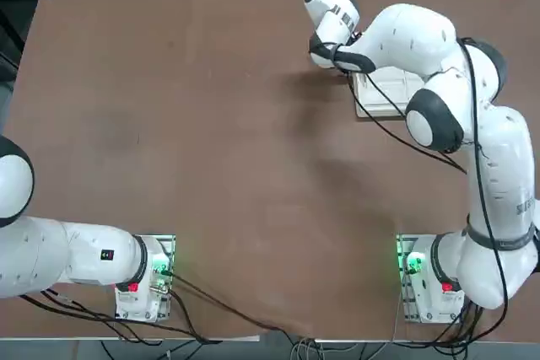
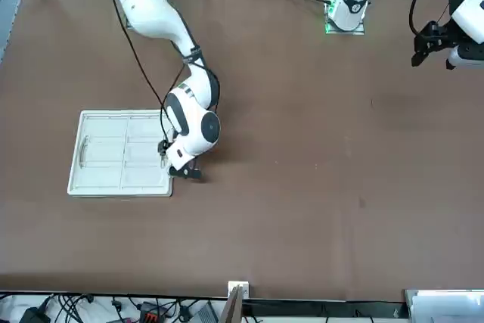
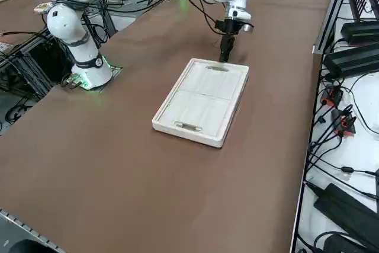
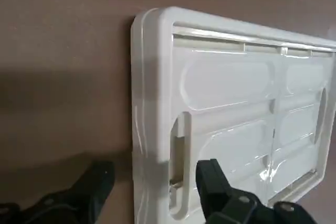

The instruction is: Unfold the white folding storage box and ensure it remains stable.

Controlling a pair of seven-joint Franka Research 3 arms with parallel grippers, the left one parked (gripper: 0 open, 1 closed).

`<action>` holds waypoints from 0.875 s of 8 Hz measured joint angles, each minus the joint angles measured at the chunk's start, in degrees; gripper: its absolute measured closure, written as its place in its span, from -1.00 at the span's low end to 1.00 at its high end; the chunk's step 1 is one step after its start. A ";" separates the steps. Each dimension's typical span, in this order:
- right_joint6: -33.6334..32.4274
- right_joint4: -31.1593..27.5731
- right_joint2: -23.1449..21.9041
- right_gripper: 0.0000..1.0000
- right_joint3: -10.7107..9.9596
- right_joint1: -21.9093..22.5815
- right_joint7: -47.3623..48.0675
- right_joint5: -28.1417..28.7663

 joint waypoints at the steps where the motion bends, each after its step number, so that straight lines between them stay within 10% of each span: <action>1: -0.22 0.01 0.28 -0.88 -0.01 0.04 0.16 -0.40; 7: -1.77 0.03 1.23 -0.67 -0.07 0.48 0.96 -2.29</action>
